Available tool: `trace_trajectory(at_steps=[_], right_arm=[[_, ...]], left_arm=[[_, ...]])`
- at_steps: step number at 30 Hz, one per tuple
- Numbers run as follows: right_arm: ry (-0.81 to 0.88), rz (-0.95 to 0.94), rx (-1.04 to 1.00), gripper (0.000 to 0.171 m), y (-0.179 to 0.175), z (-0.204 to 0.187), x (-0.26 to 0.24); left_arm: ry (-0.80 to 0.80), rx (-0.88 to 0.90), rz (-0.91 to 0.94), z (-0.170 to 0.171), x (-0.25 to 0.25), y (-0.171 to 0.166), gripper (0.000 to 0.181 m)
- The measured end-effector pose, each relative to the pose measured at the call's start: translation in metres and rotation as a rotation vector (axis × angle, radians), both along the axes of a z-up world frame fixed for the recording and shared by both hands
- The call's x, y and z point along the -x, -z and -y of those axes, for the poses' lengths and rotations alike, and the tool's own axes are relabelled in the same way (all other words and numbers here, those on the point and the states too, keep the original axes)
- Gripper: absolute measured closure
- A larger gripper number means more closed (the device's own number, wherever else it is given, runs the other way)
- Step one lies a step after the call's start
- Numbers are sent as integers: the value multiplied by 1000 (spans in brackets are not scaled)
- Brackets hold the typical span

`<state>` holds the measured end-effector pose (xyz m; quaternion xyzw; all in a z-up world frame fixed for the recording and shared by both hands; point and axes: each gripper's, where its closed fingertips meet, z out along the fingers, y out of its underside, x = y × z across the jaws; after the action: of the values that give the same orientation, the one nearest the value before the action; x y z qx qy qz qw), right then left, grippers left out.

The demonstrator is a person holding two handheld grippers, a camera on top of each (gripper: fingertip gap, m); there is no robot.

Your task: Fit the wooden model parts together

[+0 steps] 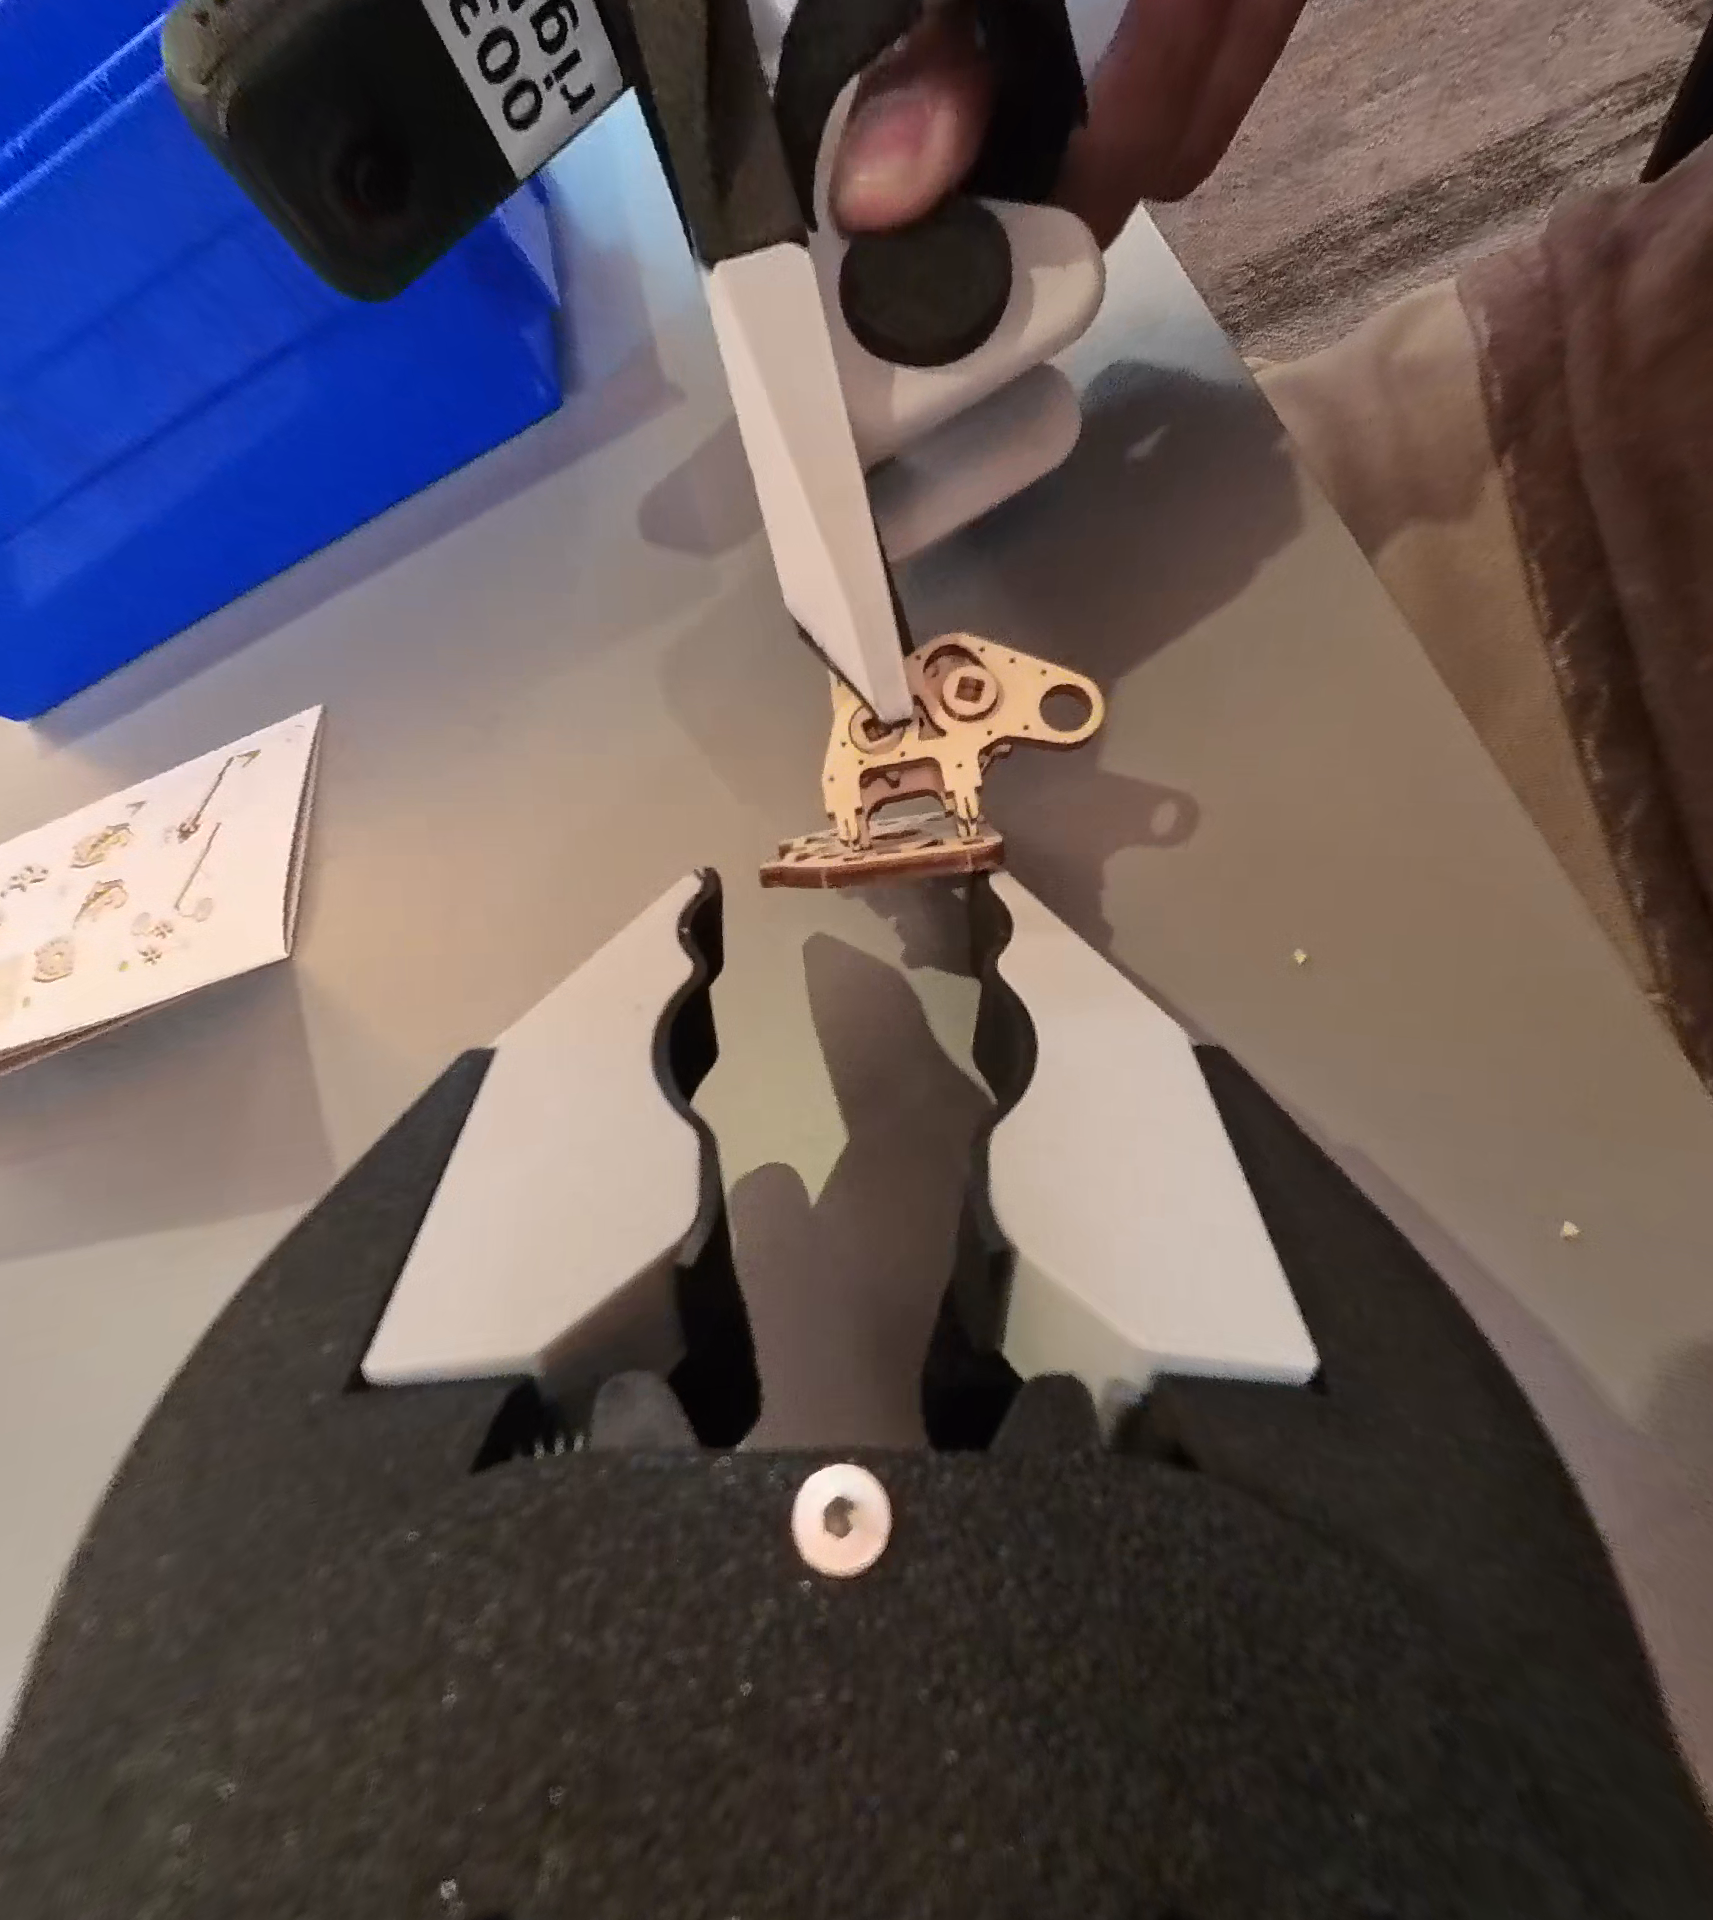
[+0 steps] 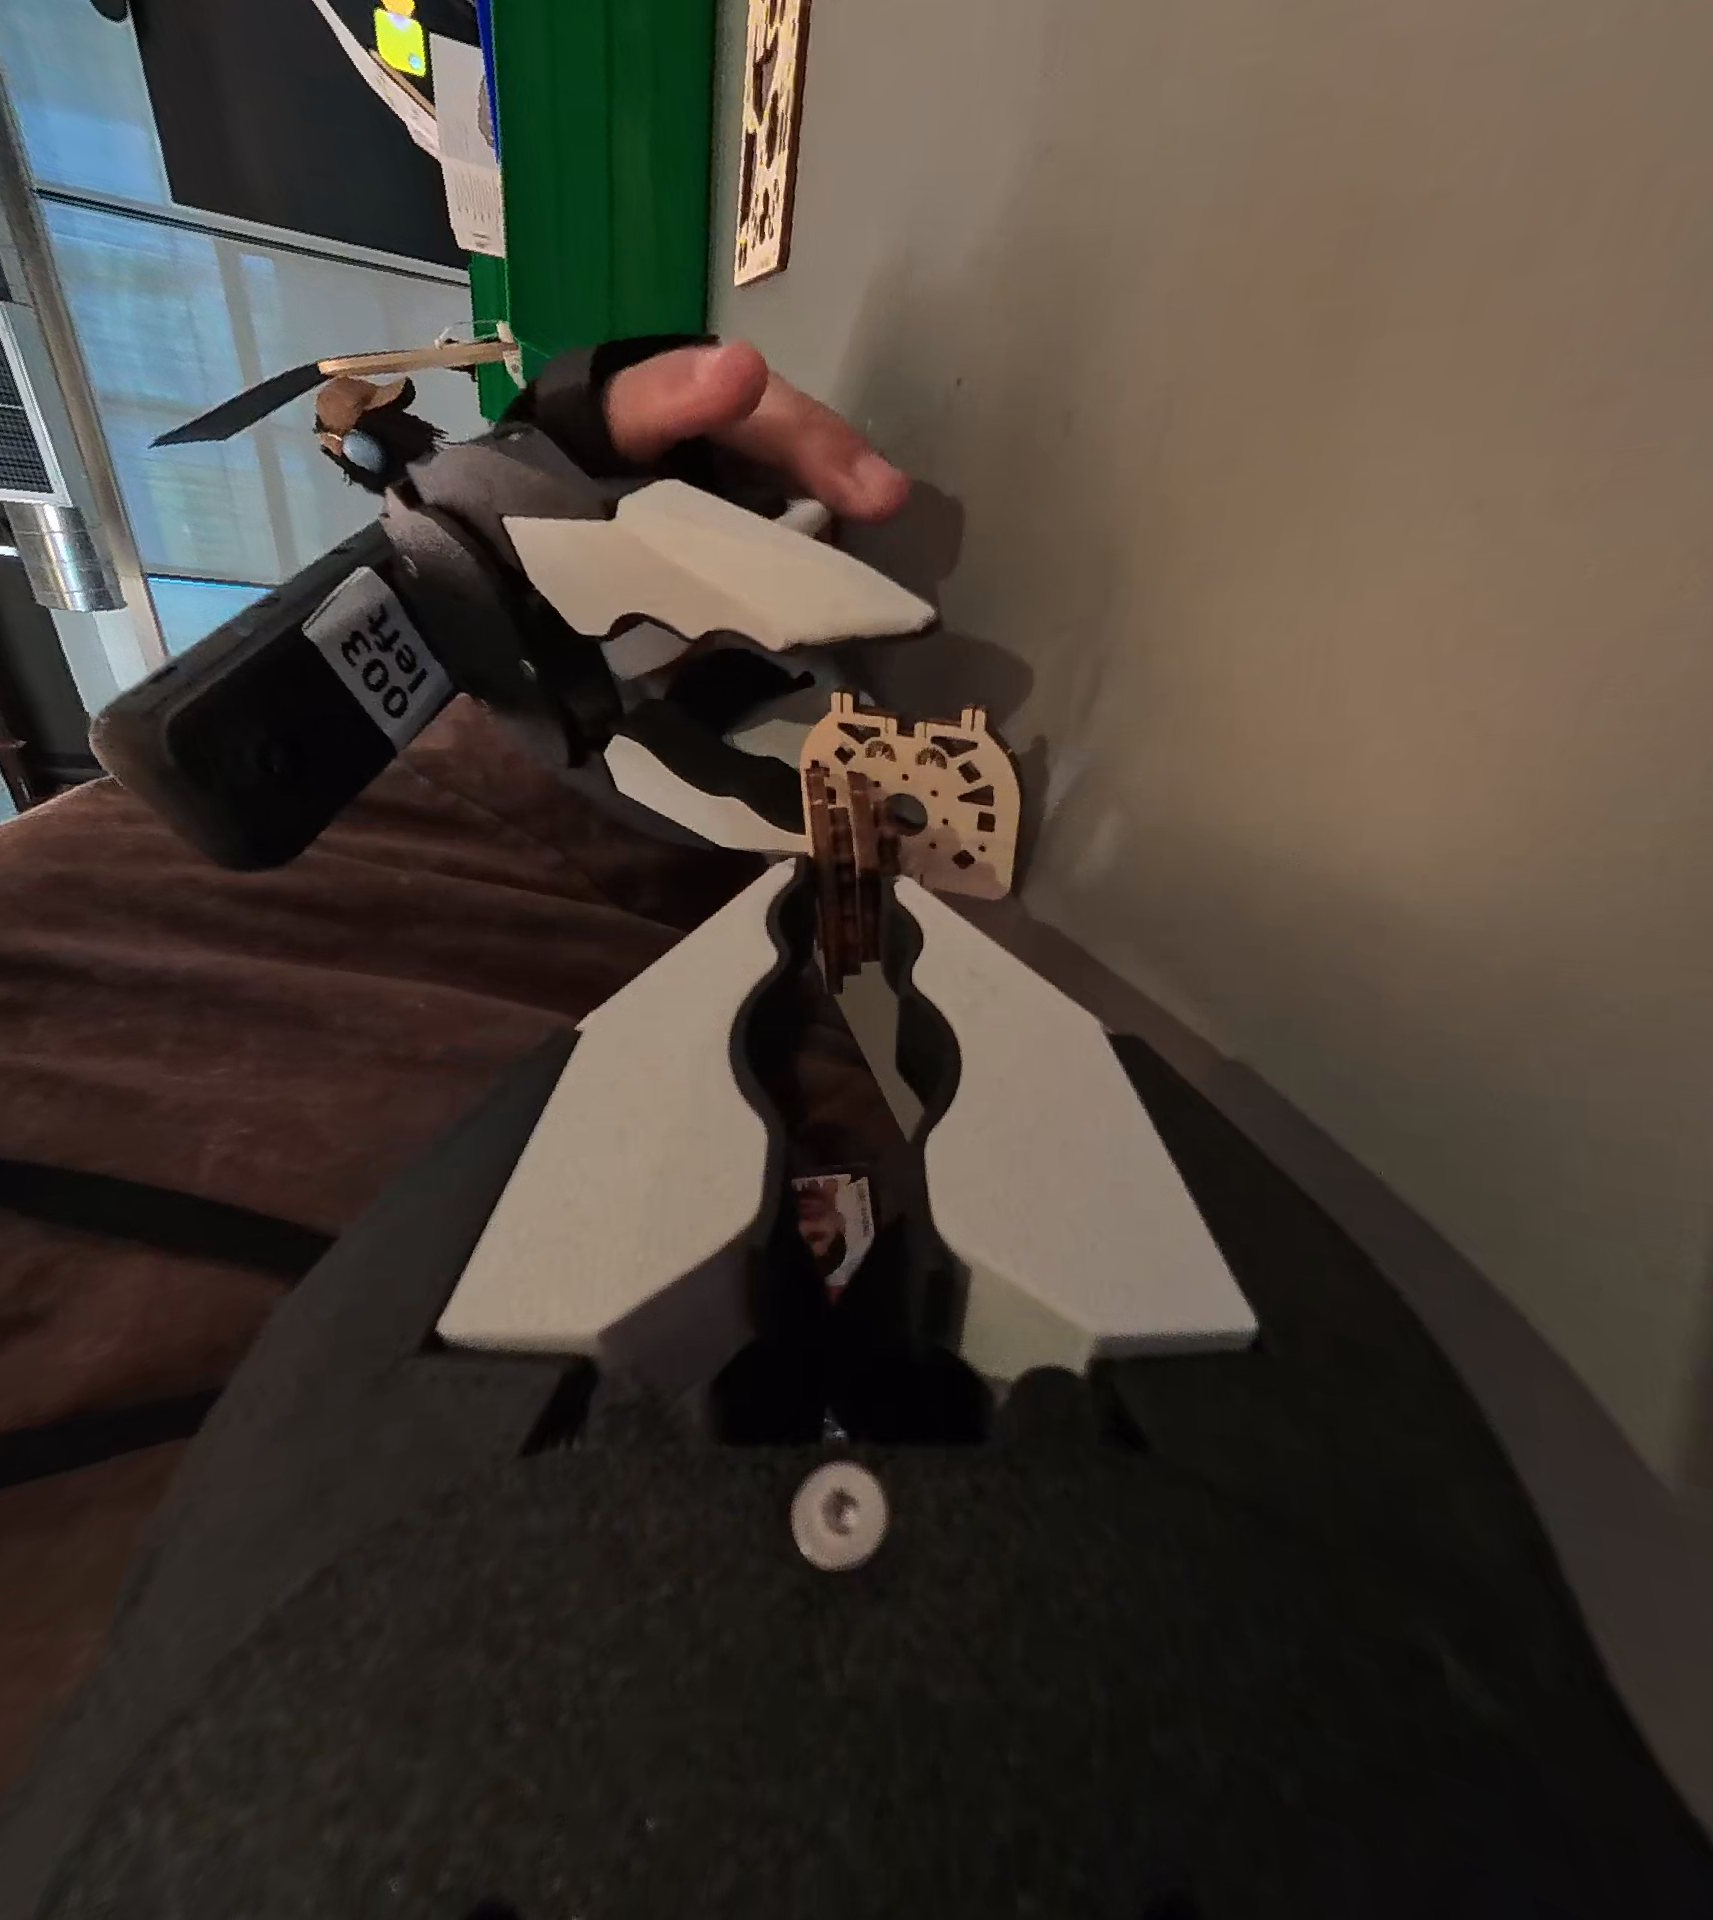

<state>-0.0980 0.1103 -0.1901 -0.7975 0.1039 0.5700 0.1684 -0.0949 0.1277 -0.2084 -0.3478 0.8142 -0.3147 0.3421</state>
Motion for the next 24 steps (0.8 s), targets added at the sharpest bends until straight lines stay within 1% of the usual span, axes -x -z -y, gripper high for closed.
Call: trace_trajectory(at_steps=[5,6,8,14,16,20,24], right_arm=[[5,-31,-3,160,-3,-1,0],[12,-25,-1,160,-1,-1,-1],[13,-31,3,160,0,-1,-2],[6,-38,4,159,0,0,0],[3,-43,4,160,-1,0,0],[2,-56,1,159,-3,-1,1],[3,-5,3,159,-1,-2,1]], left_arm=[[27,4,24,5,3,-4,138],[37,17,25,7,4,-5,133],[43,30,22,10,4,-6,132],[21,23,15,5,1,-4,135],[29,14,22,6,2,-4,140],[27,31,20,5,3,-7,141],[21,-30,-10,3,3,-4,141]])
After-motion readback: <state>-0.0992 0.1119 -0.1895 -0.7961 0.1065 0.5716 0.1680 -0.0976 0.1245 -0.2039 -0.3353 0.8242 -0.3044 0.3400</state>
